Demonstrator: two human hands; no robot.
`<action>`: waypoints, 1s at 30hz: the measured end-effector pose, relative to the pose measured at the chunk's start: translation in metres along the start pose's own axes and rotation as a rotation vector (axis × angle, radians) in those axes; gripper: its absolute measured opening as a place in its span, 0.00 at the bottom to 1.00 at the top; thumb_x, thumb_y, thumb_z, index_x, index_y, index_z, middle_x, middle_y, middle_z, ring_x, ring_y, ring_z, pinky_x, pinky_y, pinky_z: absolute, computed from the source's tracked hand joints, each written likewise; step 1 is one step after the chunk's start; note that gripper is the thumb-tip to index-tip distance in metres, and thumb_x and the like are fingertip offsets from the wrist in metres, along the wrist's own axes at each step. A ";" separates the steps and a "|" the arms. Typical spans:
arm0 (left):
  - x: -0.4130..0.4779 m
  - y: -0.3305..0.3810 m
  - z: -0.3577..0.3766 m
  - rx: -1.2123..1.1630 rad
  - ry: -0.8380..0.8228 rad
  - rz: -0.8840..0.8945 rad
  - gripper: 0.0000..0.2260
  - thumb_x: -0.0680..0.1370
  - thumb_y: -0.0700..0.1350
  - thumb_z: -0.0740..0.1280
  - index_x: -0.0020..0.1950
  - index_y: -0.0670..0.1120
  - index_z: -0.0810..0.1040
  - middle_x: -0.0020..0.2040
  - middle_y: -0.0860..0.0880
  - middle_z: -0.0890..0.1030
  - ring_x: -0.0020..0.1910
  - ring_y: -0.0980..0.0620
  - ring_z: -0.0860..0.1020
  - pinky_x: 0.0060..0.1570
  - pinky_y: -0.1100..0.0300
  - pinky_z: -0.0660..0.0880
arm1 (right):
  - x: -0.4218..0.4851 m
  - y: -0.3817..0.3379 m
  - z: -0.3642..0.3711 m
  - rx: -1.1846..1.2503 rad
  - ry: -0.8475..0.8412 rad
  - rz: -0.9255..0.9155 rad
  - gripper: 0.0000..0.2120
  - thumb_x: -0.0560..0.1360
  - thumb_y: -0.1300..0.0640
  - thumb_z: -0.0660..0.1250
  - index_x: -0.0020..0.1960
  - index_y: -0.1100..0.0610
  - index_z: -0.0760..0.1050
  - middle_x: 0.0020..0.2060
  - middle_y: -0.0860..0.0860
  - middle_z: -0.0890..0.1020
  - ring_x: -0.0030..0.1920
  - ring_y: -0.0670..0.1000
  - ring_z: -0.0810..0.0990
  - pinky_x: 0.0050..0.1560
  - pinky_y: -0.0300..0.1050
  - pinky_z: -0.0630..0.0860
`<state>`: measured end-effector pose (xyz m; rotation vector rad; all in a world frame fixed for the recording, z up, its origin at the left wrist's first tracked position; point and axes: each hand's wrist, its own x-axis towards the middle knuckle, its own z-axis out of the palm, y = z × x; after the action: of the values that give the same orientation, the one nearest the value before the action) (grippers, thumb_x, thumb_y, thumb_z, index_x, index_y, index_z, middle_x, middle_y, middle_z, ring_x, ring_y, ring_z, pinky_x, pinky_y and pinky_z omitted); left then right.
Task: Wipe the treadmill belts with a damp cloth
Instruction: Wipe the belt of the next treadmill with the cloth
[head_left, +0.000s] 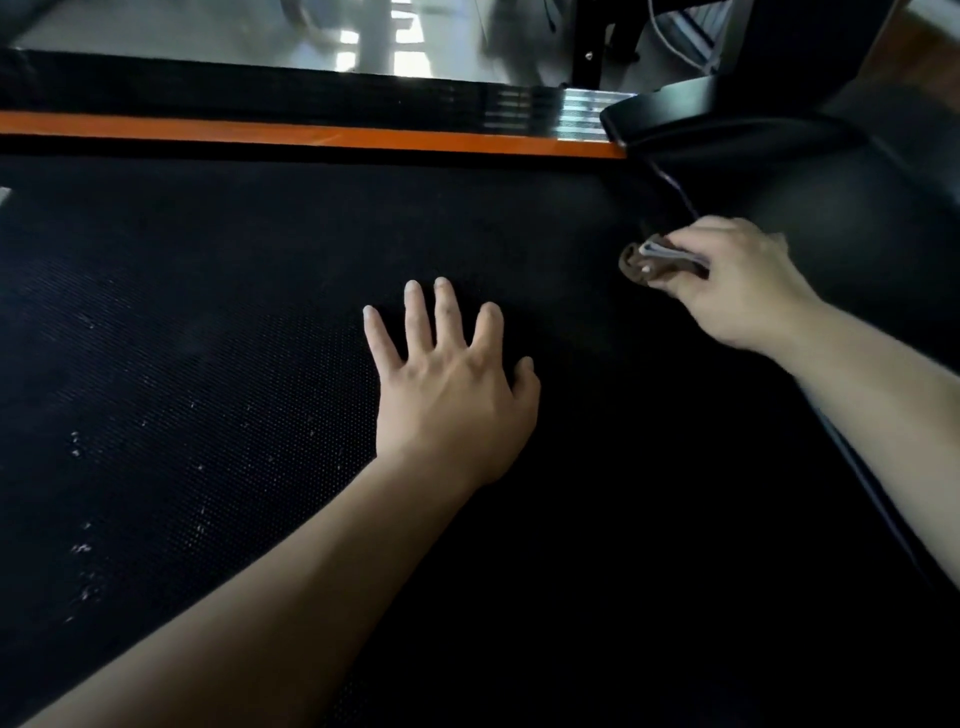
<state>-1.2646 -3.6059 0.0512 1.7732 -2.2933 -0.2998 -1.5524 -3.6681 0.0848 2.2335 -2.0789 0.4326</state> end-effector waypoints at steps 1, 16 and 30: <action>0.000 0.001 0.000 0.003 -0.001 0.001 0.25 0.82 0.62 0.51 0.75 0.51 0.62 0.84 0.38 0.50 0.83 0.36 0.42 0.77 0.30 0.39 | -0.001 0.000 0.003 -0.014 0.029 0.006 0.07 0.78 0.49 0.70 0.53 0.50 0.80 0.49 0.45 0.76 0.53 0.55 0.73 0.54 0.51 0.60; 0.000 0.001 -0.002 0.007 -0.015 0.005 0.24 0.83 0.61 0.51 0.74 0.50 0.62 0.84 0.37 0.50 0.83 0.36 0.42 0.77 0.30 0.39 | 0.043 -0.049 0.026 0.088 -0.002 -0.053 0.15 0.77 0.43 0.69 0.44 0.54 0.75 0.43 0.49 0.76 0.47 0.56 0.78 0.50 0.54 0.72; 0.000 -0.001 -0.005 -0.040 -0.060 0.013 0.23 0.83 0.61 0.54 0.73 0.50 0.66 0.84 0.37 0.50 0.83 0.37 0.42 0.77 0.30 0.38 | -0.030 -0.019 -0.002 -0.073 -0.027 -0.012 0.16 0.78 0.41 0.63 0.48 0.54 0.76 0.46 0.48 0.75 0.53 0.56 0.76 0.54 0.53 0.65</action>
<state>-1.2621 -3.6060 0.0560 1.7530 -2.3216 -0.3991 -1.5351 -3.6370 0.0824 2.2219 -2.0582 0.3214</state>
